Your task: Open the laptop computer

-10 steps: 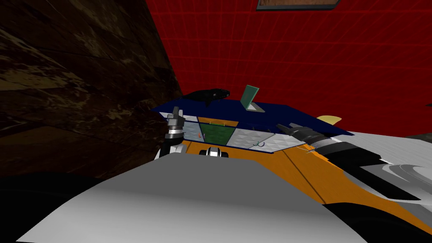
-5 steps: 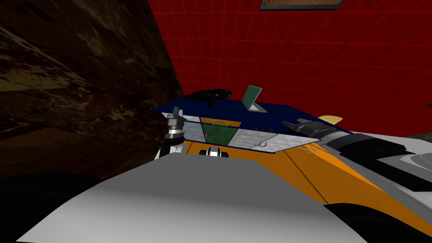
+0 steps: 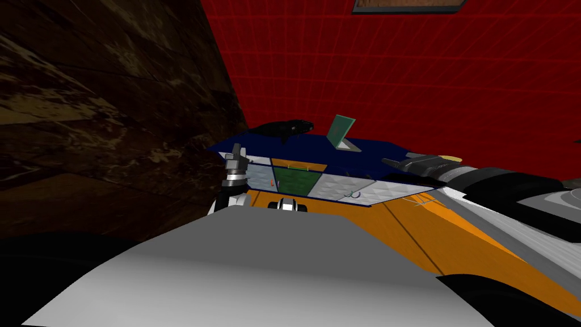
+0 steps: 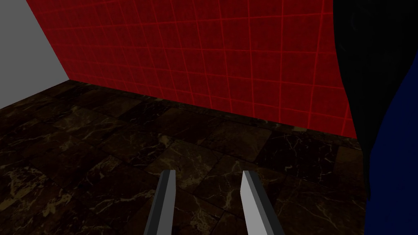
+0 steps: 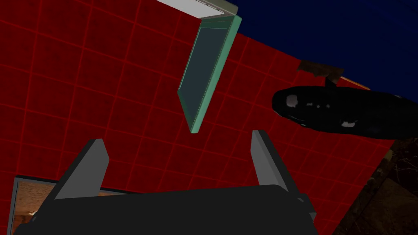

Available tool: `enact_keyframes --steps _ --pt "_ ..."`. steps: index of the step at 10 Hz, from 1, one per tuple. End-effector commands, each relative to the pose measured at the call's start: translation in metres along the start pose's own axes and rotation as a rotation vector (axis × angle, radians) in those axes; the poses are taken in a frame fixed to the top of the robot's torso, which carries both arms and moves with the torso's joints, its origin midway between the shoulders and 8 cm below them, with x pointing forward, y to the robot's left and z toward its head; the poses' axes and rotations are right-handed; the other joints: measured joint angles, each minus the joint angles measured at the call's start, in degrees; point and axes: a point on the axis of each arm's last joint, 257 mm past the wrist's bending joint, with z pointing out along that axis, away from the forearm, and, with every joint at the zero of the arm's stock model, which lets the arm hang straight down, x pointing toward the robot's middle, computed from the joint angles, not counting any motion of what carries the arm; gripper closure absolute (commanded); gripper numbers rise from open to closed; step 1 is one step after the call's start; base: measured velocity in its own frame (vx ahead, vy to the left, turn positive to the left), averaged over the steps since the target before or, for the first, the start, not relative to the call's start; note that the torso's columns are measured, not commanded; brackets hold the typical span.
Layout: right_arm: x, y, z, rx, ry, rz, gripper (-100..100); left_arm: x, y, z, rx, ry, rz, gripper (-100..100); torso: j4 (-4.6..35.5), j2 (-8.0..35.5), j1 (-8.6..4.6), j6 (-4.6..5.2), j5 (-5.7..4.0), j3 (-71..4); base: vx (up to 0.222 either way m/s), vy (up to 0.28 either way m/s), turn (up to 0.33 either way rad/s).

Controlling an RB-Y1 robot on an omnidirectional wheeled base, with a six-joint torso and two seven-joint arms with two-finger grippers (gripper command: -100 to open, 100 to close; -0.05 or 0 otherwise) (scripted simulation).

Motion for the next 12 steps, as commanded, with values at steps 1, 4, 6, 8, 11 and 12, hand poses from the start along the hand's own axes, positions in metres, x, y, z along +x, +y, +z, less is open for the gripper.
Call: enact_keyframes --steps 1,4,6,8,11,12 --pt "-0.013 -0.028 0.006 0.043 0.031 -0.091 -100 0.000 0.000 0.000 0.000 0.000 0.000 0 0.0 0.0 0.00 0.00 0.00 0.0 0.027 0.065 -0.008" --pt "-0.031 -0.036 0.022 0.044 0.047 -0.170 -100 0.000 0.000 0.000 0.000 0.000 0.000 0 0.0 0.0 -0.04 0.01 -0.02 0.0 0.018 0.057 -0.007" --pt "-0.040 -0.051 0.028 0.072 0.061 -0.220 -100 0.000 0.000 0.000 0.000 0.000 0.000 0 0.0 0.0 -0.18 0.00 -0.06 0.0 0.018 0.024 -0.002" --pt "-0.051 -0.063 0.037 0.092 0.073 -0.270 -100 0.000 0.000 0.000 0.000 0.000 0.000 0 0.0 0.0 -0.04 -0.01 -0.01 0.0 0.031 0.034 -0.008" --pt "-0.070 -0.060 0.059 0.082 0.076 -0.338 -100 0.000 0.000 0.000 0.000 0.000 0.000 0 0.0 0.0 -0.04 0.01 -0.02 0.0 0.029 0.031 -0.006" --pt "-0.076 -0.074 0.064 0.113 0.086 -0.369 -100 0.000 0.000 0.000 0.000 0.000 0.000 0 0.0 0.0 -0.06 0.00 -0.03 0.0 0.036 0.030 -0.005"
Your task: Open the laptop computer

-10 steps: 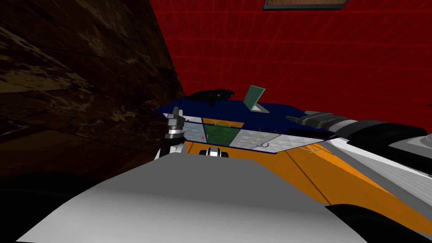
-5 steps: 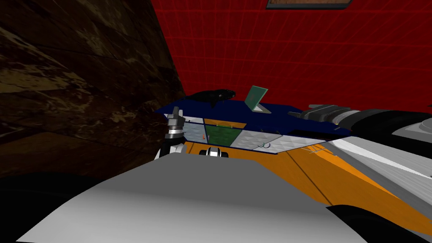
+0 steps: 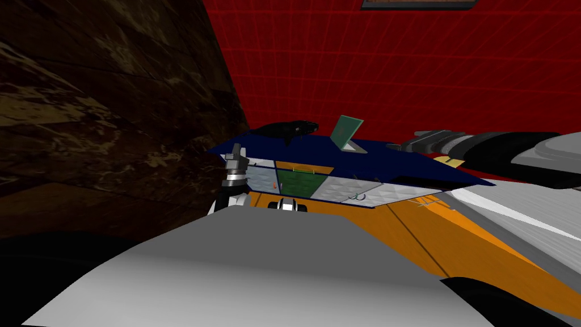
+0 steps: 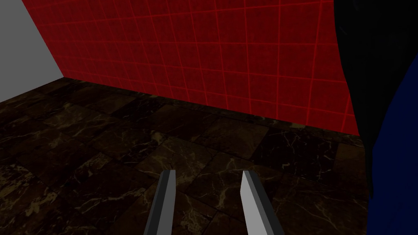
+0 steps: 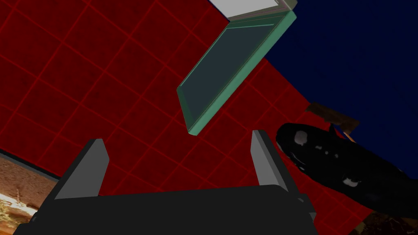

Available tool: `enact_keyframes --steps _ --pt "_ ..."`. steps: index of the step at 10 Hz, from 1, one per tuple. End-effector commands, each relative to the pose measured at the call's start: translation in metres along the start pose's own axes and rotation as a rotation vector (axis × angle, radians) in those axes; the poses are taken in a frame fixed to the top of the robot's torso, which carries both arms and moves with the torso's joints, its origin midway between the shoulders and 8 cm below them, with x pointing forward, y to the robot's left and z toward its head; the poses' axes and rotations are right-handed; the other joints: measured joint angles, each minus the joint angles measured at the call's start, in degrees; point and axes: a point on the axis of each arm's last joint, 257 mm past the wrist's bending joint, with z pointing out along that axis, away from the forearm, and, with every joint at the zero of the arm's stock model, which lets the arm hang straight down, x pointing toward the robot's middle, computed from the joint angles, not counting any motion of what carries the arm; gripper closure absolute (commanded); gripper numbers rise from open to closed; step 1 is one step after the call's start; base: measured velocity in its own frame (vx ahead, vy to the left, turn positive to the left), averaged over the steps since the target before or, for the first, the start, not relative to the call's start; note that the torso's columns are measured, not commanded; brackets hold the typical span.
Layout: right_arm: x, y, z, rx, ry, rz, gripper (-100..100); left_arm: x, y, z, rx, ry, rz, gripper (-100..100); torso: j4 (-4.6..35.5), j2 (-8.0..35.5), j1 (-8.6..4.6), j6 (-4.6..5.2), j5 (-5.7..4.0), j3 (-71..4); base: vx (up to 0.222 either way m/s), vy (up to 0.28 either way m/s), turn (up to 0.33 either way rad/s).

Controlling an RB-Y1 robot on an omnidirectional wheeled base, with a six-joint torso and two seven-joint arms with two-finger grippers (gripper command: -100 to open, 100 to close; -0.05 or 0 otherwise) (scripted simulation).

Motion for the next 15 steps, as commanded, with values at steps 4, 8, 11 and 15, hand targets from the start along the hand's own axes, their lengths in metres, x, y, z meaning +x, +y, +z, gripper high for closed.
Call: enact_keyframes --steps 4,8,11,15 --pt "-0.028 -0.022 0.035 0.045 0.015 -0.123 -100 0.000 0.000 0.000 0.000 0.000 0.000 0 0.0 0.0 -0.01 0.00 0.00 0.0 0.036 0.023 -0.006" --pt "-0.045 -0.025 0.059 0.060 0.013 -0.184 -100 0.000 0.000 0.000 0.000 0.000 0.000 0 0.0 0.0 0.02 0.00 0.01 0.0 0.030 0.016 -0.005" --pt "-0.060 -0.019 0.077 0.056 0.004 -0.218 -100 0.000 0.000 0.000 0.000 0.000 0.000 0 0.0 0.0 -0.01 0.00 0.00 0.0 0.035 0.016 -0.003" --pt "-0.080 -0.012 0.107 0.069 -0.009 -0.273 -100 0.000 0.000 0.000 0.000 0.000 0.000 0 0.0 0.0 0.06 -0.01 0.02 0.0 0.029 0.015 -0.005"
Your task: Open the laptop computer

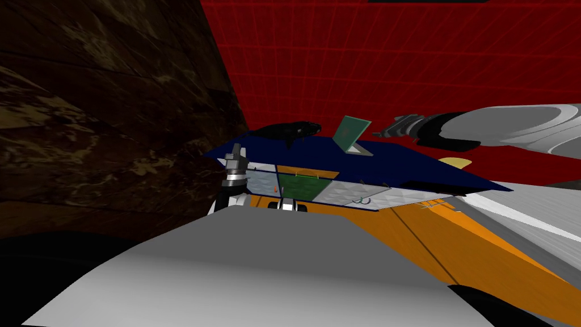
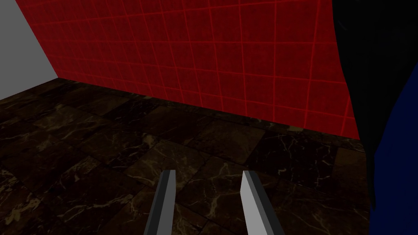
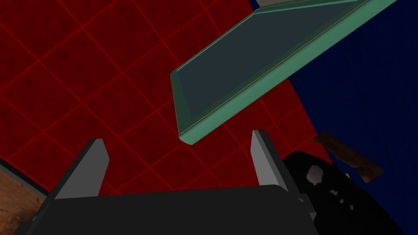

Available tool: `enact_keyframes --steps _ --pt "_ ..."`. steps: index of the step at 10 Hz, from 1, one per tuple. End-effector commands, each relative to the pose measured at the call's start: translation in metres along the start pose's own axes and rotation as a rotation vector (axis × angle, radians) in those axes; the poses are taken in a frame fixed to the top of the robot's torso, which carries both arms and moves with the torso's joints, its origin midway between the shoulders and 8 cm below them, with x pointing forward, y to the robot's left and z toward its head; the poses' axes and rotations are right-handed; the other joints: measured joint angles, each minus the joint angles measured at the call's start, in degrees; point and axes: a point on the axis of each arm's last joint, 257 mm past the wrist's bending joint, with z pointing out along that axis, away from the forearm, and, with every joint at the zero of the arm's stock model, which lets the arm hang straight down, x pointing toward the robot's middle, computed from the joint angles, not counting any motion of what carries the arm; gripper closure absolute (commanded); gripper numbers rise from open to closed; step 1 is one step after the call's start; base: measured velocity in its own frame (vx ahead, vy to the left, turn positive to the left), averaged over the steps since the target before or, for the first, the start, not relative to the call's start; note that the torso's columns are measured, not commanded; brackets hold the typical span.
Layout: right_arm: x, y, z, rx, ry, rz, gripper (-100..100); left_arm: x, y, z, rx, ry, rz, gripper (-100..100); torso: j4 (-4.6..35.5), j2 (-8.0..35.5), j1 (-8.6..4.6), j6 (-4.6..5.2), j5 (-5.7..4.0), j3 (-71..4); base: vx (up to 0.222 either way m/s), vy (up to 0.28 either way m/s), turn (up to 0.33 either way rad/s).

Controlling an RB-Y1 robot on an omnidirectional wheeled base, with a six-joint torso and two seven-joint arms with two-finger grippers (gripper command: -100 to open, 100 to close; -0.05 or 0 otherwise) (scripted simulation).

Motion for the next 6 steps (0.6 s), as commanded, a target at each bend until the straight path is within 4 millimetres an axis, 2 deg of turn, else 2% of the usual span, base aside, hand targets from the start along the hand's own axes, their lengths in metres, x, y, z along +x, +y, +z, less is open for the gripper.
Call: enact_keyframes --steps 1,4,6 --pt "-0.016 0.006 0.022 0.009 -0.014 -0.033 -100 0.000 0.000 0.000 0.000 0.000 0.000 0 0.0 -0.1 0.00 0.01 0.00 0.0 0.038 0.020 -0.003" --pt "-0.031 0.014 0.039 0.011 -0.028 -0.057 -100 0.000 0.000 0.000 0.000 0.000 0.000 0 0.0 0.0 -0.04 0.01 -0.01 0.0 0.042 0.027 -0.005" --pt "-0.032 0.015 0.041 0.012 -0.030 -0.055 -100 0.000 0.000 0.000 0.000 0.000 0.000 0 0.0 0.1 -0.09 0.03 -0.03 0.1 0.013 0.011 0.003"
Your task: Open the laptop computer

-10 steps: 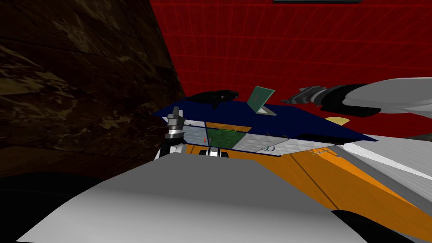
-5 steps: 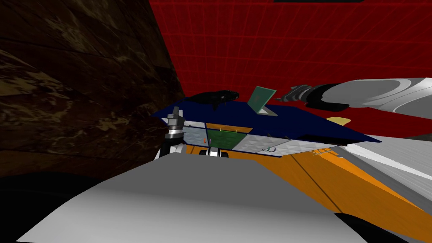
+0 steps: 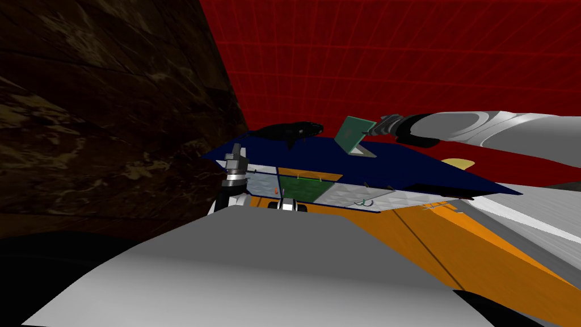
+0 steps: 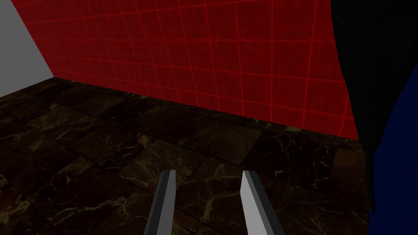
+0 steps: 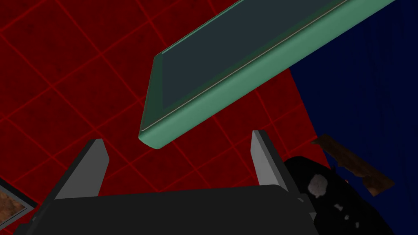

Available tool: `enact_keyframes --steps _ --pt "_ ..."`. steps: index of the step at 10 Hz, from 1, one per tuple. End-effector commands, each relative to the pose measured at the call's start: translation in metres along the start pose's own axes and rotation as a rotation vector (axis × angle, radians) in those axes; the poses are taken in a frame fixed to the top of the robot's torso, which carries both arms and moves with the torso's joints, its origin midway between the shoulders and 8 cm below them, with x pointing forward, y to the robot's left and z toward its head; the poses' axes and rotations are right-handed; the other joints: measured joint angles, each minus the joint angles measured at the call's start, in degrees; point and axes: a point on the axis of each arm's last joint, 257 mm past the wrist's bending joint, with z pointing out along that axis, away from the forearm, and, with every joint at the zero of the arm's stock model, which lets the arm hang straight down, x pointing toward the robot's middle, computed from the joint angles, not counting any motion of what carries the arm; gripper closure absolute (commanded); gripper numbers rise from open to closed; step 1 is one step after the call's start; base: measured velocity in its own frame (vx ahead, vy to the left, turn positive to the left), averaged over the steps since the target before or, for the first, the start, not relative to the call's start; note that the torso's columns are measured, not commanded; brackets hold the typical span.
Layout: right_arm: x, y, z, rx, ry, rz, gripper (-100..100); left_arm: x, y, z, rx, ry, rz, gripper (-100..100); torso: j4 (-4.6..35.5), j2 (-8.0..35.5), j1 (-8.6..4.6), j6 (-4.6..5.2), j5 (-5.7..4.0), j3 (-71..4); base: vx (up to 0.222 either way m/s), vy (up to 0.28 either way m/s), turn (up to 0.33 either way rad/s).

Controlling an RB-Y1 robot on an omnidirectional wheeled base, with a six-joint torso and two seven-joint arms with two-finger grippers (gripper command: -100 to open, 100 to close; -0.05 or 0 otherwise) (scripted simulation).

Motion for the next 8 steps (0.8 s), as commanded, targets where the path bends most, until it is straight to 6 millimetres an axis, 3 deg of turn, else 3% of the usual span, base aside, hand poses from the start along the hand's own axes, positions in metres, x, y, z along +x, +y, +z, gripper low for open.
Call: enact_keyframes --steps 1,2,8 --pt "0.000 0.000 0.000 0.000 -0.001 -0.002 -100 0.000 0.000 0.000 0.000 0.000 0.000 0 0.0 0.0 -0.01 0.01 0.00 0.0 0.000 0.000 0.000" --pt "0.000 0.000 0.000 0.000 -0.001 -0.002 100 0.000 0.000 0.000 0.000 0.000 0.000 0 0.0 0.0 0.00 0.00 0.00 0.0 0.000 0.000 0.000" --pt "-0.014 0.013 -0.002 -0.043 -0.032 0.267 100 0.000 0.000 0.000 0.000 0.000 0.000 0 -0.3 -0.4 -0.46 0.24 -0.36 -0.2 -0.003 -0.129 0.010"
